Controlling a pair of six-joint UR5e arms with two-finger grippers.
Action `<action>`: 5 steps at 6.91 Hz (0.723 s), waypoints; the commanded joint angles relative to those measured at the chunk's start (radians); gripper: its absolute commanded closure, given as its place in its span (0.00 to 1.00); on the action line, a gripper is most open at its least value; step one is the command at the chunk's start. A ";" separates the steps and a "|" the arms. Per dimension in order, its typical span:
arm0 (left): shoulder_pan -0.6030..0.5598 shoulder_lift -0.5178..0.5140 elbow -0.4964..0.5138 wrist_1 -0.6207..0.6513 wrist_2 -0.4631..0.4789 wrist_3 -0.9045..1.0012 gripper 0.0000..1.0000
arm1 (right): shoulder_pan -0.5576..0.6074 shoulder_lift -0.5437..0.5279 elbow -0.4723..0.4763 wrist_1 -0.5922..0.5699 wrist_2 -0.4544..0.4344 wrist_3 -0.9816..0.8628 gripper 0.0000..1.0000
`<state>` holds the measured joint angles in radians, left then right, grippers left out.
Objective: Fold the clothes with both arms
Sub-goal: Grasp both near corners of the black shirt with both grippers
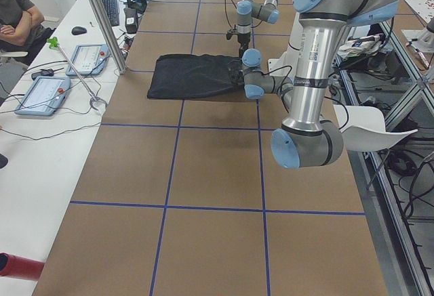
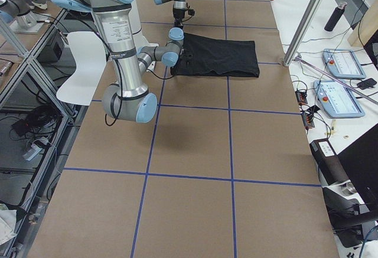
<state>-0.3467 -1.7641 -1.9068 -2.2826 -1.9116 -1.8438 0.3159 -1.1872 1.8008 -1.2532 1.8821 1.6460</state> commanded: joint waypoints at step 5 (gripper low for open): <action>0.000 0.002 0.000 -0.002 0.000 0.000 1.00 | 0.002 0.003 -0.006 -0.002 0.002 0.000 0.63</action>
<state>-0.3467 -1.7628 -1.9077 -2.2837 -1.9114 -1.8438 0.3170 -1.1848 1.7952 -1.2543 1.8832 1.6459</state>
